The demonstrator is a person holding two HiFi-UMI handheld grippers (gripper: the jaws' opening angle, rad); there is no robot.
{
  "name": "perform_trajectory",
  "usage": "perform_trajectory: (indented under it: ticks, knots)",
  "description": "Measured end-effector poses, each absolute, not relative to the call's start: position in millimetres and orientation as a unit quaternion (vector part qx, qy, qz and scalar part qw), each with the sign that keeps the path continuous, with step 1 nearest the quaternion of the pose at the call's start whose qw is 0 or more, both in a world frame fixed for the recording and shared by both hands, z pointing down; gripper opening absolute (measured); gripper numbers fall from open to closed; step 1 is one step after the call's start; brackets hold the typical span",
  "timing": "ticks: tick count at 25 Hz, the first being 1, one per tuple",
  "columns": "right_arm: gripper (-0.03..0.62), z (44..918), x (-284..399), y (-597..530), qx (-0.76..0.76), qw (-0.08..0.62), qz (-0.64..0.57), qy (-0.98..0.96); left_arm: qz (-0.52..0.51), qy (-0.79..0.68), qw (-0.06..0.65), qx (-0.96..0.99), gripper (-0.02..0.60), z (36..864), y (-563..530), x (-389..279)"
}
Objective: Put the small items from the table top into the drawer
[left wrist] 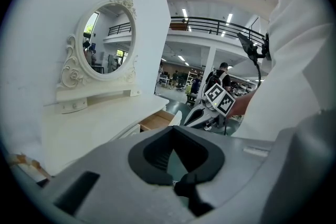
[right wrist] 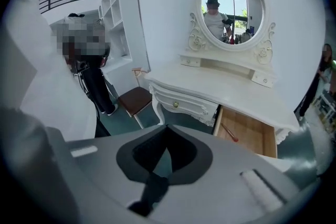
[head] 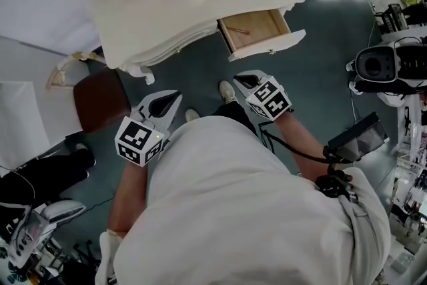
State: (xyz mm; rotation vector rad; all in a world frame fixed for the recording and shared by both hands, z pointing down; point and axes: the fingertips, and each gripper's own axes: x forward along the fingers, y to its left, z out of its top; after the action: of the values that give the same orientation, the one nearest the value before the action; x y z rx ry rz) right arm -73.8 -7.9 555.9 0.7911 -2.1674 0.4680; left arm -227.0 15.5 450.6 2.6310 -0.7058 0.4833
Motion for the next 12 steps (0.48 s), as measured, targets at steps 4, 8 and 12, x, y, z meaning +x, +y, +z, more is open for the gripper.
perform_trajectory:
  ticks: [4, 8, 12]
  knots:
    - [0.000, 550.9, -82.3, -7.1, 0.303, 0.381, 0.175, -0.856, 0.172, -0.254, 0.188, 0.933, 0.002, 452.1, 17.8, -229.0]
    - [0.000, 548.8, -87.5, -5.2, 0.296, 0.383, 0.171, -0.858, 0.170, -0.257, 0.191, 0.932, 0.002, 453.5, 19.5, -231.4]
    - [0.000, 546.9, -95.8, -1.7, 0.291, 0.382, 0.169, -0.861, 0.168, -0.259, 0.194, 0.931, 0.002, 456.5, 23.8, -235.8]
